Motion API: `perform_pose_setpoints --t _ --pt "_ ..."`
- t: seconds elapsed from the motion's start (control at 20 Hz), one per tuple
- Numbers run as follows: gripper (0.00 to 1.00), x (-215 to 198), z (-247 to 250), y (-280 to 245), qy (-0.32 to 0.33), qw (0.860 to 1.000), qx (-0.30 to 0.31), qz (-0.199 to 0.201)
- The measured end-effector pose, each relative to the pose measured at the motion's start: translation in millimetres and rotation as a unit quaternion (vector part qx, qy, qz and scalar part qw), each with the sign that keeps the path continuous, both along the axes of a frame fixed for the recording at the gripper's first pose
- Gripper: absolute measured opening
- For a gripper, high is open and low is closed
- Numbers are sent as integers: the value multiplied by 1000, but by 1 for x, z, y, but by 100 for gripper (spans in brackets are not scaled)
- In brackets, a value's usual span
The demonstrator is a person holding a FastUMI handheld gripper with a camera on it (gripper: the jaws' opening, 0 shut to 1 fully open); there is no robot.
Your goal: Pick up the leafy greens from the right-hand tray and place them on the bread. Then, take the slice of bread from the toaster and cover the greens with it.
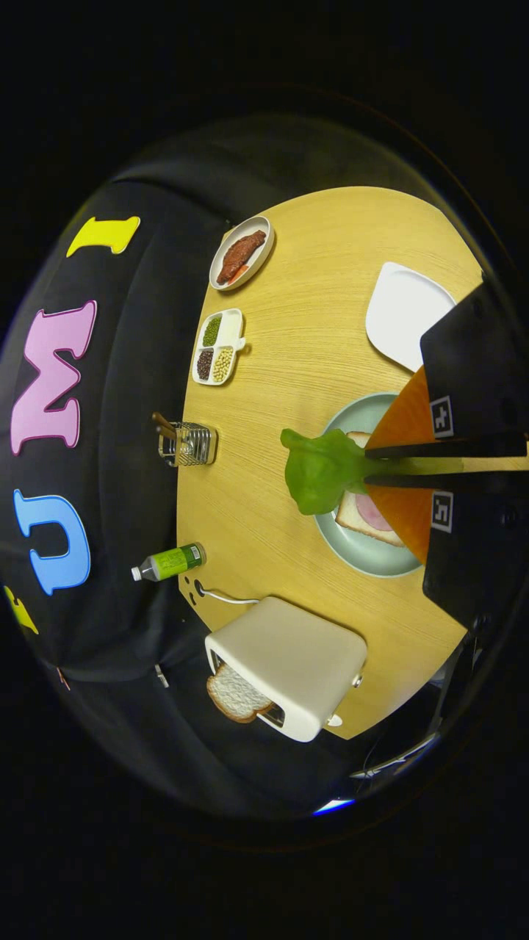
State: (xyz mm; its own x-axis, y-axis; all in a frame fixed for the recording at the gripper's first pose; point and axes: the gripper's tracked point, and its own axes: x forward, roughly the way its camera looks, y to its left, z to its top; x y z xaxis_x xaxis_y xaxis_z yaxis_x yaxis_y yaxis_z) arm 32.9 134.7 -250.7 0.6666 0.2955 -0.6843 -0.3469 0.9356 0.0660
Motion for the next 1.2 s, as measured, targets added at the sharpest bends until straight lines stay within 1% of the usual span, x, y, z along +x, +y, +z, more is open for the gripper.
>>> perform_pose_setpoints --t 0.2,0.35,0.45,0.5,0.65,0.7,0.75,0.95,1.2 --pt "15 0 -9 7 10 1000 -4 7" --pt "25 -1 -16 13 20 1000 -4 13" --pt "36 -1 -19 16 25 1000 -2 11" --pt "43 -2 -19 18 25 1000 1 10" --pt "89 -2 -14 21 14 1000 2 12" --pt "92 -2 -12 21 10 1000 0 13" --pt "99 -3 -10 22 5 1000 -1 15" --pt "99 -1 11 35 -27 999 -3 23" --pt "99 -5 45 79 -62 996 7 63"
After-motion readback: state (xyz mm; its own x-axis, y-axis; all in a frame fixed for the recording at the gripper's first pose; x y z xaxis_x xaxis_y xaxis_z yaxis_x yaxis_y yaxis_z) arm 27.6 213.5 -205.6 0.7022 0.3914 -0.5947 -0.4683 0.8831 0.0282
